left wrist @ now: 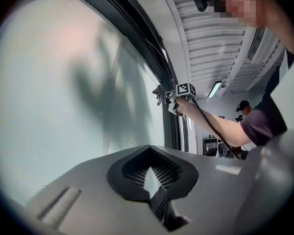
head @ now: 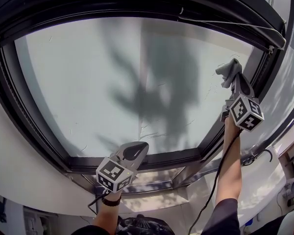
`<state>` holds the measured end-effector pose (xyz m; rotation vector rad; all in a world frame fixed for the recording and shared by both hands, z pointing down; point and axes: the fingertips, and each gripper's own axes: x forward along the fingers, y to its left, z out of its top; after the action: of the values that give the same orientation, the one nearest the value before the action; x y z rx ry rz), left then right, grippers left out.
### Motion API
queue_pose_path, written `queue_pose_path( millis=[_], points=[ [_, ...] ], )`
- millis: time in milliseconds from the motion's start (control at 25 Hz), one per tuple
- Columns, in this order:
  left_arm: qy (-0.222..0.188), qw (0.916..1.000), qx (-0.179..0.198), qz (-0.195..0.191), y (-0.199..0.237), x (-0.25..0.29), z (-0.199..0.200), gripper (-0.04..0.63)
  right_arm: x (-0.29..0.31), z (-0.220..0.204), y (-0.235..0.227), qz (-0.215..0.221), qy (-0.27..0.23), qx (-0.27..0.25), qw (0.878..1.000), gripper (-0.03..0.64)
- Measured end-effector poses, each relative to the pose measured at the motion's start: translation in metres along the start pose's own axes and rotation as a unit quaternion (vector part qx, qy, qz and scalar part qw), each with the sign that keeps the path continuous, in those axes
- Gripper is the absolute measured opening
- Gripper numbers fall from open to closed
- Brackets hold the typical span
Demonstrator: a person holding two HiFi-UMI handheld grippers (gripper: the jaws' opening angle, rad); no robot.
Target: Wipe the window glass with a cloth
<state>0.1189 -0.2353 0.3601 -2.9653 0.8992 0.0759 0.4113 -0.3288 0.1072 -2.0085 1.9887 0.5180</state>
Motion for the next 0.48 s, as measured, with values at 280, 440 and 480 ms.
queue_pose_path(
  millis=[280, 440, 480],
  points=[
    [0.006, 0.9992, -0.001, 0.04, 0.02, -0.039, -0.003, 0.0, 0.003, 0.021, 0.144, 0.137, -0.034, 0.009, 0.99, 0.017],
    [0.004, 0.9971, 0.0, 0.076, 0.037, -0.075, 0.0, 0.0, -0.003, 0.032, 0.231, 0.215, -0.048, 0.024, 0.975, 0.017],
    [0.005, 0.9963, 0.0, 0.086, 0.042, -0.085, -0.001, 0.0, -0.005, 0.034, 0.25, 0.232, -0.052, 0.029, 0.971, 0.017]
  ],
)
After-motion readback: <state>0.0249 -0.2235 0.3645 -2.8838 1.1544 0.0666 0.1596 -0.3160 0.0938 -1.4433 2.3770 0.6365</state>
